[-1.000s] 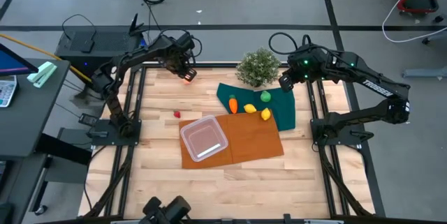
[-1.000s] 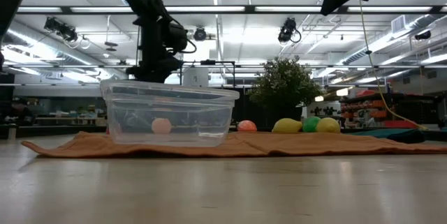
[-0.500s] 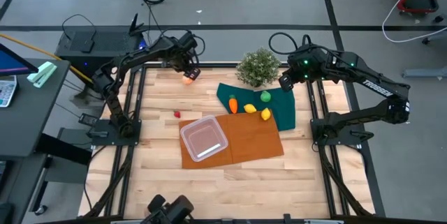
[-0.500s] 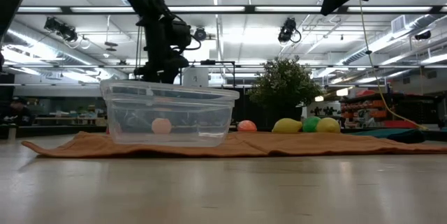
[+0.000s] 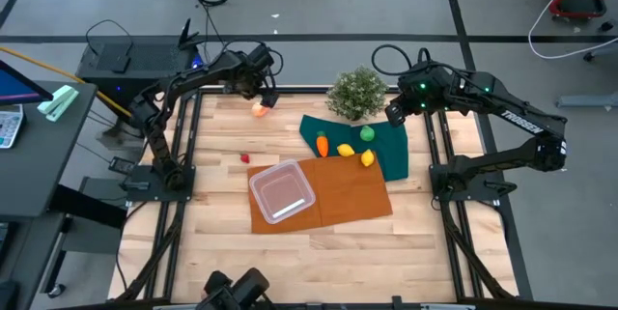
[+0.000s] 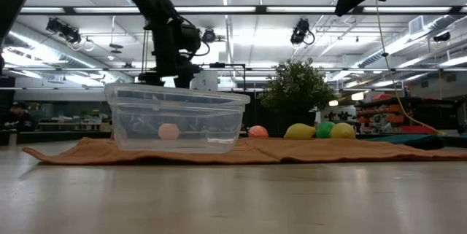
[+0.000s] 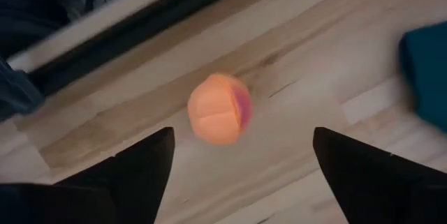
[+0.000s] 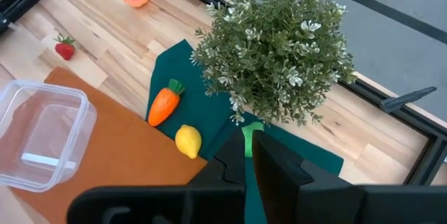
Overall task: Pick and placing Produce into tupperware
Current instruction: Put the pink peach into the transparent bin
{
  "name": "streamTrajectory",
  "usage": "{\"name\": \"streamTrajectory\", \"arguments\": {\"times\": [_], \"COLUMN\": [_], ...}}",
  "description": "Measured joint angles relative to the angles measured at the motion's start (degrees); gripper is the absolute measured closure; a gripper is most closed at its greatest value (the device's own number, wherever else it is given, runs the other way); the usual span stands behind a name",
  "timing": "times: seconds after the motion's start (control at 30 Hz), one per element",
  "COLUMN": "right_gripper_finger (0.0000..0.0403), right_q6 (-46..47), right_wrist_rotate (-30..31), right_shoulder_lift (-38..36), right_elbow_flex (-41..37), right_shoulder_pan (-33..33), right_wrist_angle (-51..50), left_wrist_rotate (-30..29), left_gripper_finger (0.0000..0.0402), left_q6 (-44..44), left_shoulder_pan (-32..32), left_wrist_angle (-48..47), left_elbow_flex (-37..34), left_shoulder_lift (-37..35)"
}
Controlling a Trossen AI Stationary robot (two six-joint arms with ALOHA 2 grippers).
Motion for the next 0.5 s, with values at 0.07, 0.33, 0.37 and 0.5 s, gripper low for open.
{"name": "streamTrajectory", "arguments": {"times": [0.07,0.33,0.37,0.5], "right_gripper_finger": [0.0402,0.0402,0.0402,0.0402], "right_q6": [0.04,0.04,0.04,0.04], "right_wrist_rotate": [0.00,0.00,0.00,0.00], "right_shoulder_lift": [0.00,0.02,0.02,0.02], "right_elbow_flex": [0.00,0.00,0.00,0.00], "right_shoulder_pan": [0.00,0.00,0.00,0.00], "right_wrist_angle": [0.00,0.02,0.03,0.04], "left_wrist_rotate": [0.97,1.27,1.29,1.20], "left_gripper_finger": [0.0043,0.0040,0.0040,0.0040], "left_q6": [-0.63,-3.08,-3.62,-4.11], "left_shoulder_pan": [0.34,0.54,0.54,0.52], "left_wrist_angle": [-0.55,-1.40,-1.23,0.19], "left_elbow_flex": [0.00,0.00,0.00,0.00], "left_shoulder_lift": [1.63,7.50,7.93,9.56]}}
